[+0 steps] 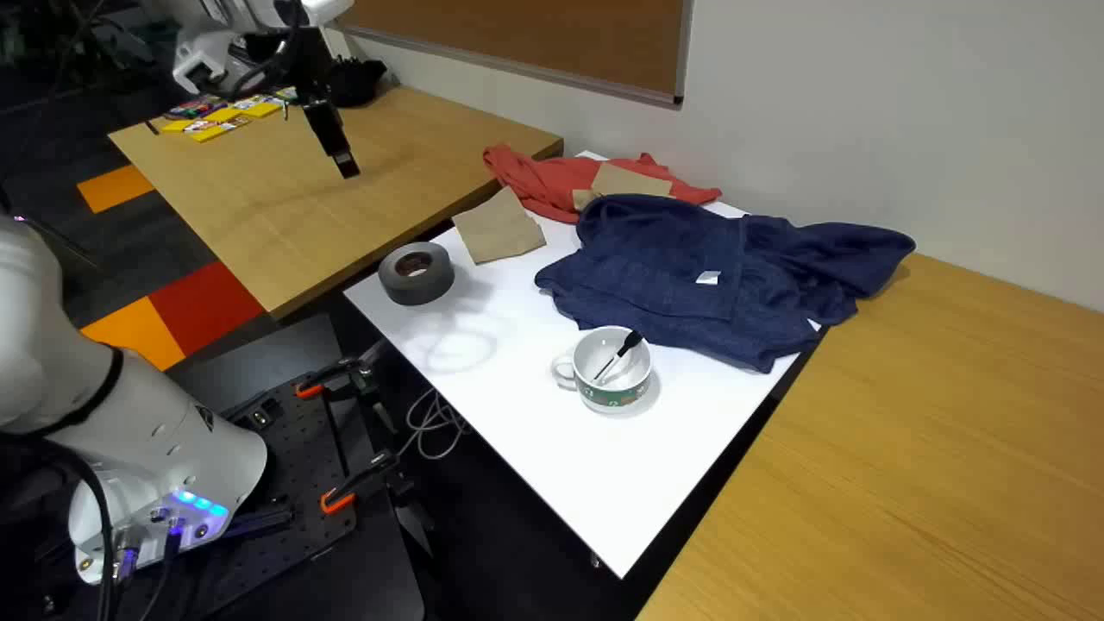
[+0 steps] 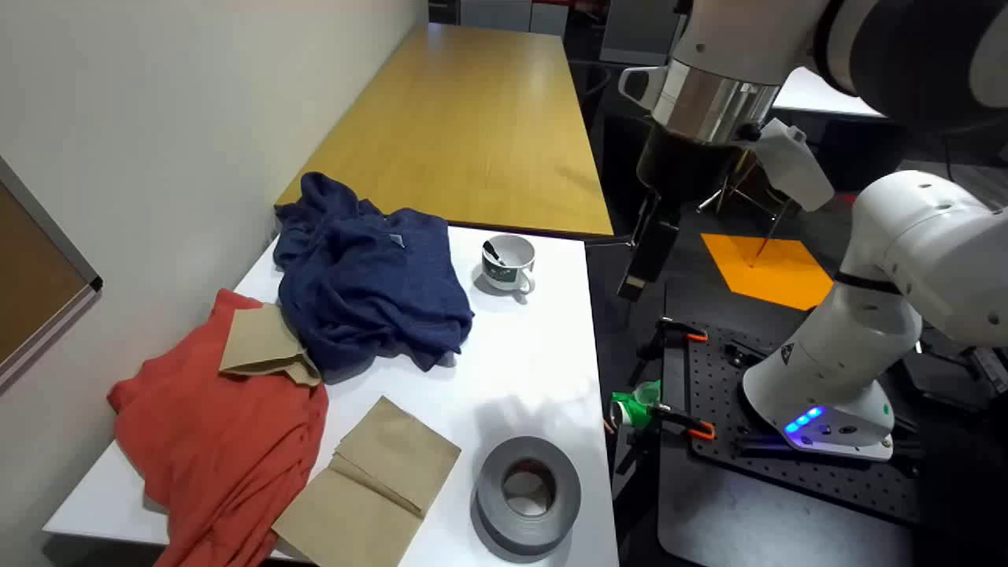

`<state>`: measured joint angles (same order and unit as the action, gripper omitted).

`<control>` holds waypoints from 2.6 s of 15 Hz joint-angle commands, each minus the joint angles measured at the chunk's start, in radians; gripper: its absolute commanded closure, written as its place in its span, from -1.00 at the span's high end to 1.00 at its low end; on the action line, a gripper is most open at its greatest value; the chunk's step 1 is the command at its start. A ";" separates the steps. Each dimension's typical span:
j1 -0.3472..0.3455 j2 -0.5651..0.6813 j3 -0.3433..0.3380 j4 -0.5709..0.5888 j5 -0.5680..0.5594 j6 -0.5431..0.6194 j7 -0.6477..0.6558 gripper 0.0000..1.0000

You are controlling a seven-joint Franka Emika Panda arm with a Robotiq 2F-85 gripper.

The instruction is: Take the marker out of the mug and put it on the table

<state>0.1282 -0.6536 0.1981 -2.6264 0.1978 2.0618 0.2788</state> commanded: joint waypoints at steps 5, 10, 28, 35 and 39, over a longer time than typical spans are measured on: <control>0.001 0.000 -0.002 0.002 -0.001 -0.002 0.001 1.00; -0.034 0.021 -0.030 0.013 -0.031 0.038 -0.026 1.00; -0.233 0.498 -0.229 0.099 -0.286 0.486 -0.144 1.00; -0.228 0.508 -0.233 0.090 -0.294 0.466 -0.114 1.00; -0.231 0.560 -0.256 0.107 -0.254 0.560 -0.169 1.00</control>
<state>-0.1039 -0.1387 -0.0346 -2.5364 -0.0783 2.5559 0.1492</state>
